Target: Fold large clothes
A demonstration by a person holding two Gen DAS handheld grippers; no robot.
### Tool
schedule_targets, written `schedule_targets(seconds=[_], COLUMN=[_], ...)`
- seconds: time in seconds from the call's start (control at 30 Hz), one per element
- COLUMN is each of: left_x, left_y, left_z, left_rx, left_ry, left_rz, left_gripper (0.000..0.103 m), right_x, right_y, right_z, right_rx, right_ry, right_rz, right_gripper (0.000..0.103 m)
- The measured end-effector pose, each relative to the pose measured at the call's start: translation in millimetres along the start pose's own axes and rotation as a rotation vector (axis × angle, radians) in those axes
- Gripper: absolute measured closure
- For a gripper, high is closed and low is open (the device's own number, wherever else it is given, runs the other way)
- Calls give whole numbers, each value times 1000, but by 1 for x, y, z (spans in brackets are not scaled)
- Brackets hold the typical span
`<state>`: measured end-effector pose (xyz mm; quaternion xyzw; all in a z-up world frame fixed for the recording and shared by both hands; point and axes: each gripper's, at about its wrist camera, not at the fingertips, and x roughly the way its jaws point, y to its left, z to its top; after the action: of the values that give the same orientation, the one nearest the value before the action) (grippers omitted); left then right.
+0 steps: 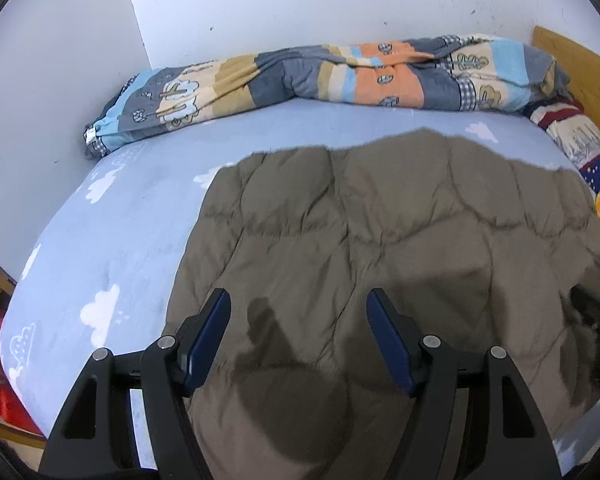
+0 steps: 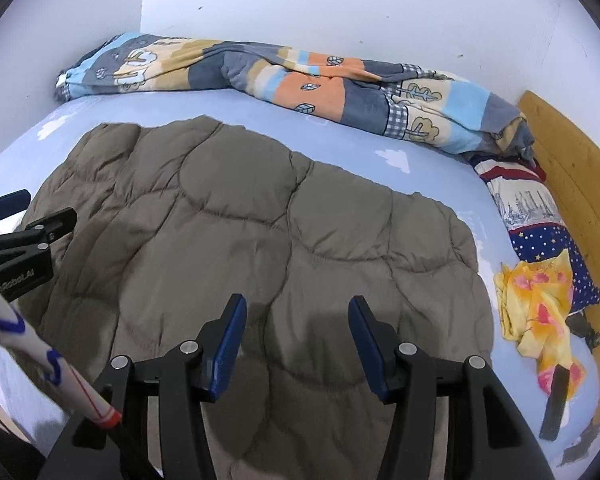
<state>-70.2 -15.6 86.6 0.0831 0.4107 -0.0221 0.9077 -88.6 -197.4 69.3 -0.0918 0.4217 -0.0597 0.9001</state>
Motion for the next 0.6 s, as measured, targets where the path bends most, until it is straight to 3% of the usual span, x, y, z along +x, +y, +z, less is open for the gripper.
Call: schedule_targets(seconds=[0.2, 0.47, 0.5, 0.57, 0.6], left_x=[-10, -23, -25, -27, -26], left_y=[0, -1, -2, -3, -3], left_z=[-11, -35, -37, -40, -41], left_rx=[14, -16, -16, -14, -14], left_ry=[-3, 33, 32, 30, 33], left_rz=[7, -38, -39, -32, -31], left_gripper=[33, 33, 33, 33, 33], right_x=[-13, -21, -23, -28, -30], right_y=[-22, -88, -94, -104, -107], right_z=[-21, -62, -66, -75, -78], right_rx=[26, 208, 224, 251, 260], right_ry=[9, 112, 115, 116, 114], right_rz=[-42, -65, -67, -91, -98], right_gripper=[45, 44, 42, 25, 24])
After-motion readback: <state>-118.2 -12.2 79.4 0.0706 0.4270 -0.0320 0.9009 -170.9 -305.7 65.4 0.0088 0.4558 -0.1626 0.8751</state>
